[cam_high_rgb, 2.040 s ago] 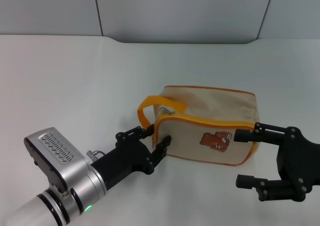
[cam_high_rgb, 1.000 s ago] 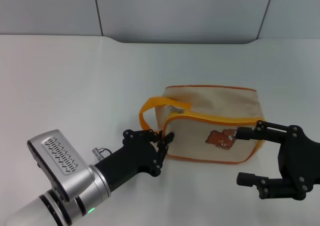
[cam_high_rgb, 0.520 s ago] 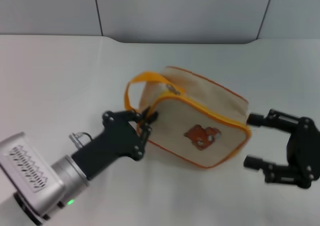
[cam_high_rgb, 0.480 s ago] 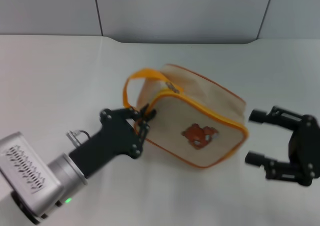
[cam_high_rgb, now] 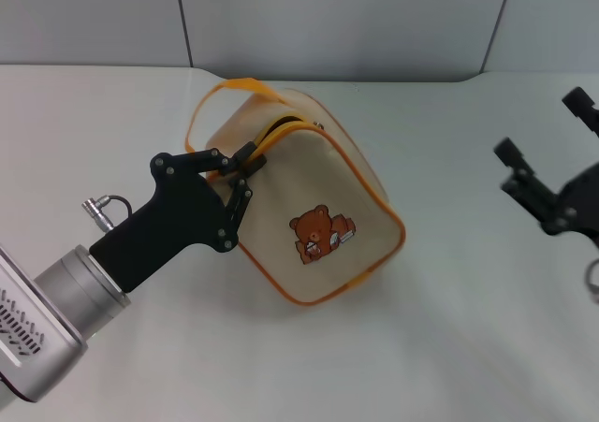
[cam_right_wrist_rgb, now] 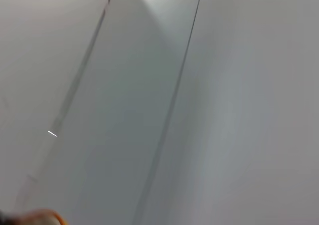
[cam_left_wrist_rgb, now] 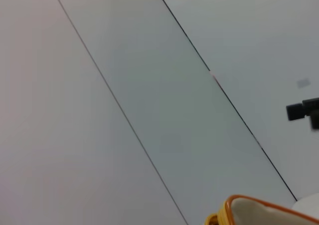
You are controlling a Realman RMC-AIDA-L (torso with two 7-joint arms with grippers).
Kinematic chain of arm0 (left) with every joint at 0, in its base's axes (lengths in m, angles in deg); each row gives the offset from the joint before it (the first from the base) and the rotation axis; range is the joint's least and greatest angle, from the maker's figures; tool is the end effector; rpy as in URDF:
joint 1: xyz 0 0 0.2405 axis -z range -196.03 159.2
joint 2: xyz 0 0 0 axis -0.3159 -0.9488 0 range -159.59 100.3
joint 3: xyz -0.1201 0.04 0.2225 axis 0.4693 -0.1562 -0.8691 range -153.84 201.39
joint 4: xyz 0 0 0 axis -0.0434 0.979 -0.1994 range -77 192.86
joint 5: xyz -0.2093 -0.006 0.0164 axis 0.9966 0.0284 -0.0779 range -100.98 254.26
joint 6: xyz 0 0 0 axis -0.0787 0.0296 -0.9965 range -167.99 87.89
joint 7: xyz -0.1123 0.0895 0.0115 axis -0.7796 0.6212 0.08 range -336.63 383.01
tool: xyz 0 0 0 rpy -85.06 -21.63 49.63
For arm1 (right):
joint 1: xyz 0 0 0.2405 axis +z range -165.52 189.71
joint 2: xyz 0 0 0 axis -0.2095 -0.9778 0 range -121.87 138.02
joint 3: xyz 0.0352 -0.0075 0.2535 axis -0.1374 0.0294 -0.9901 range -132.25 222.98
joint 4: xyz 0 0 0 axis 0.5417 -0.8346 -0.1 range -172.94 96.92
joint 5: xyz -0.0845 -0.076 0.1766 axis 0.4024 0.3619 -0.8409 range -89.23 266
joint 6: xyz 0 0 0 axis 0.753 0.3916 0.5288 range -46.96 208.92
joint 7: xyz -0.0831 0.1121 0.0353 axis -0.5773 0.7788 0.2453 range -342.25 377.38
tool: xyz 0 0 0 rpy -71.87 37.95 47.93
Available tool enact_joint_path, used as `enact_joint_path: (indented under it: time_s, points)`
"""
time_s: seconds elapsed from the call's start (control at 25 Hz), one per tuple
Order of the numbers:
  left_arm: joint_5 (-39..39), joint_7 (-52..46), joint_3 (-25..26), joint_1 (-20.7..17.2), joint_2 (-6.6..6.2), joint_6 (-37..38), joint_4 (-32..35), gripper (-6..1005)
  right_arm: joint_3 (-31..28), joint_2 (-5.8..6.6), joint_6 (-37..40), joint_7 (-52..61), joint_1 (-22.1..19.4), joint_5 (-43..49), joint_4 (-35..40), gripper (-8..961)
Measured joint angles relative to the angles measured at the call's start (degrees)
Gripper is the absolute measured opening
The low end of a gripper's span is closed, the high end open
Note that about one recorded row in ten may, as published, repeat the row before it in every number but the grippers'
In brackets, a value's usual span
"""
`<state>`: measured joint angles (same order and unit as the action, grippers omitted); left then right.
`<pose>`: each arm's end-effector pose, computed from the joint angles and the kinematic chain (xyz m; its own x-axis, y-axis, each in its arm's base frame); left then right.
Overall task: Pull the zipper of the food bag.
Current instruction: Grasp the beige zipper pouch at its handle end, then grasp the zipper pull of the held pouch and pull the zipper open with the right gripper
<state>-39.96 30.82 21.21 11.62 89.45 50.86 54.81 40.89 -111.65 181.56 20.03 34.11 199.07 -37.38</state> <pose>-0.2510 0.2897 -0.0542 0.7380 -0.5144 0.4367 0.0626 -0.5923 -0.8033 0.2862 0.2622 -0.0103 0.6928 0.4563 -0.5584 -0.3585 -0.4539 -0.8158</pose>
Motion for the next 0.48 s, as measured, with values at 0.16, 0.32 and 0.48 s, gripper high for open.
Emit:
enact_joint_path:
  time_s: [0.16, 0.32, 0.48]
  points:
    - [-0.3, 1.3, 0.0, 0.2, 0.00, 0.4, 0.0, 68, -1.3, -0.07, -7.4, -21.4, 1.9, 0.0, -9.2, 803]
    - [-0.3, 1.4, -0.1, 0.3, 0.00, 0.4, 0.1, 69, -1.5, -0.07, -11.4, -25.4, 3.9, 0.0, -10.7, 803]
    - [-0.3, 1.5, -0.1, 0.3, -0.04, 0.4, 0.1, 69, -2.2, -0.07, -14.9, -25.8, 6.3, 0.1, -10.6, 804]
